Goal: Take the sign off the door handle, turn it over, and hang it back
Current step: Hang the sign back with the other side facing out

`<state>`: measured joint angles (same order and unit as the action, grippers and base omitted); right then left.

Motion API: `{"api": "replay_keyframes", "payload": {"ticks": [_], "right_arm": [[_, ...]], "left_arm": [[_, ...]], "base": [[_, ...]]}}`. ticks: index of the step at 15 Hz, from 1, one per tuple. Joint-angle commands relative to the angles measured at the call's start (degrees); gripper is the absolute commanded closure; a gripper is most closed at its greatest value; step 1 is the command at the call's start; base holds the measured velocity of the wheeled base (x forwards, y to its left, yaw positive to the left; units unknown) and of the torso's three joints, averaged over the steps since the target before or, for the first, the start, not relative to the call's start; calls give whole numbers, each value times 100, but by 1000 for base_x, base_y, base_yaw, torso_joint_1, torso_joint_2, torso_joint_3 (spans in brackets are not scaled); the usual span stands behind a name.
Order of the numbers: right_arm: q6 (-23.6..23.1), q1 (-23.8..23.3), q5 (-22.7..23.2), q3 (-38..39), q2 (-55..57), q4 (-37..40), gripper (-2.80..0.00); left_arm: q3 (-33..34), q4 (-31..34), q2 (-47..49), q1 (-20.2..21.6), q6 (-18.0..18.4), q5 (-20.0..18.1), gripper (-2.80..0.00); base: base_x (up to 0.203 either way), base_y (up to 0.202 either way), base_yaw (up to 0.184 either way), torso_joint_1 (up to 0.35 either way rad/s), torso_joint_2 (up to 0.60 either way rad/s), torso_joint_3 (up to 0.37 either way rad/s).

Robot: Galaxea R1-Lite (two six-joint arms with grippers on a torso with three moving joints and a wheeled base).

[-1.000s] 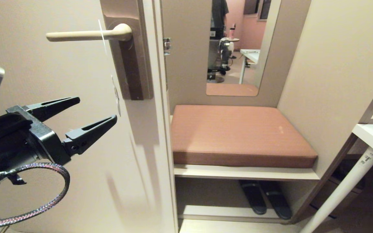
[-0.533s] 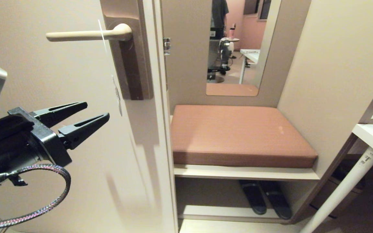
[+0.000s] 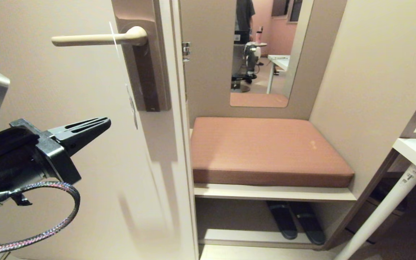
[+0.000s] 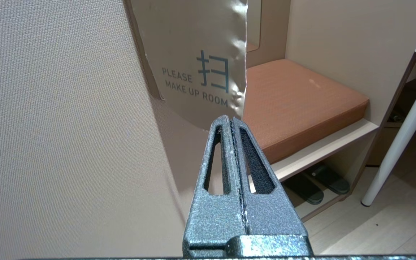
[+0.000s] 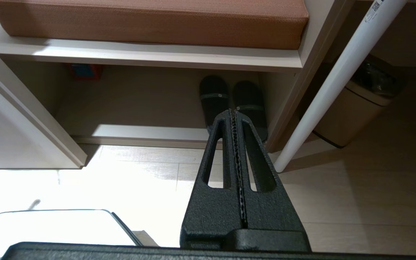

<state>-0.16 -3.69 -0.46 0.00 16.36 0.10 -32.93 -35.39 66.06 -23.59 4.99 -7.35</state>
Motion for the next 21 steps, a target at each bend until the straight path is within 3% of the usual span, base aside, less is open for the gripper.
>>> {"api": "replay_keyframes", "payload": {"ticks": [1,21], "right_arm": [[-2,0,2,0,8,-1,0],[-2,0,2,0,8,-1,0]], "left_arm": [[-52,-21,71,3,2,-3,0],[-963,-65,997,39,75,-12,0]], "base": [[0,0,0,0,0,0],[0,0,0,0,0,0]]}}
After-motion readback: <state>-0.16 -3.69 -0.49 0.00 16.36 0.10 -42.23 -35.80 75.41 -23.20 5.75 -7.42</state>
